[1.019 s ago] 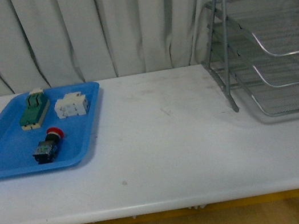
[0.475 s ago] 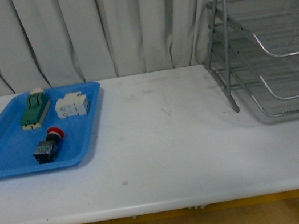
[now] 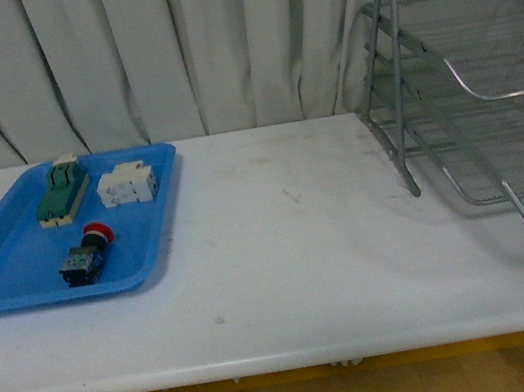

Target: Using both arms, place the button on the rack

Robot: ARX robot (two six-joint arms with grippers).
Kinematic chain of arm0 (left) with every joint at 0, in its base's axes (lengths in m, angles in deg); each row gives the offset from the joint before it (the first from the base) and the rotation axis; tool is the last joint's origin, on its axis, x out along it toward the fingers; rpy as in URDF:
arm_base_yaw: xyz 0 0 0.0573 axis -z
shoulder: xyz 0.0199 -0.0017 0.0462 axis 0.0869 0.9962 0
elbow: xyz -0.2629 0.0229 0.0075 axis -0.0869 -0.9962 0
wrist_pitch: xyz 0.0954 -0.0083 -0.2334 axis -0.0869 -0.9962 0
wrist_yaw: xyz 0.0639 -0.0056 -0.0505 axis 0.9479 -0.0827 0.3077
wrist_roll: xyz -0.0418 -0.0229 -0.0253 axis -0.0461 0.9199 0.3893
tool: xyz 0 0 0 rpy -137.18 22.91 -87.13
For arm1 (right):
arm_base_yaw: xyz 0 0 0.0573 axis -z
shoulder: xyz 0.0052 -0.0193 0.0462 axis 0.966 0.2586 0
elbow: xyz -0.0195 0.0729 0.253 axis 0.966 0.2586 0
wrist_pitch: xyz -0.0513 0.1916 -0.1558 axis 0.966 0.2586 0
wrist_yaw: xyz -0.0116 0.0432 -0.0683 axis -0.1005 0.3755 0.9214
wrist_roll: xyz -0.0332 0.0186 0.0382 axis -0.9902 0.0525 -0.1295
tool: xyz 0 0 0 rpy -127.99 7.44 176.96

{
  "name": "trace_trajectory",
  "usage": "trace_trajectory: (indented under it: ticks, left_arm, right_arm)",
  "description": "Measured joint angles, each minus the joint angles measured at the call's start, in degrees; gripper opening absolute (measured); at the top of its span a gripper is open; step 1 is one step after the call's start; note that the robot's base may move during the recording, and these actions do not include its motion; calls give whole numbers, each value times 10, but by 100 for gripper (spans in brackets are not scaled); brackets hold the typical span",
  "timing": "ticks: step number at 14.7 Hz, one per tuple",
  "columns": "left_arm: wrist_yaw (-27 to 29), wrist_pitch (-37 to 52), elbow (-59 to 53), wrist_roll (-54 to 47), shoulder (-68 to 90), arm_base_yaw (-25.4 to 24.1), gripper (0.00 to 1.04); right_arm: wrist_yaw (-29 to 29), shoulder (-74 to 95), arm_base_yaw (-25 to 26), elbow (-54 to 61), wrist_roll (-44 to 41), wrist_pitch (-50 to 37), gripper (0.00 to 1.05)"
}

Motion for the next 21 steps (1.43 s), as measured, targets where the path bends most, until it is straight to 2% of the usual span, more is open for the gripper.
trace_trajectory:
  ticks: [2,5,11,15,18,19,20,21]
  left_arm:
    - [0,0,0,0,0,0,98]
    - [0,0,0,0,0,0,98]
    - [0,0,0,0,0,0,98]
    - [0,0,0,0,0,0,98]
    - [0,0,0,0,0,0,98]
    - [0,0,0,0,0,0,98]
    - [0,0,0,0,0,0,98]
    - [0,0,0,0,0,0,98]
  right_arm:
    - [-2,-6,9,15,-3,-2,4]
    - [5,-7,16,21,-23,8,40]
    - [21,-81,24,55,1,17,97]
    - [2,-179,24,132,16,19,98]
    - [-48,-334,31,203,21,18,98]
    - [-41,-394,35,203,-12,87,94]
    - [-12,-511,30,203,-132,205,84]
    - [0,-663,14,203,-300,314,71]
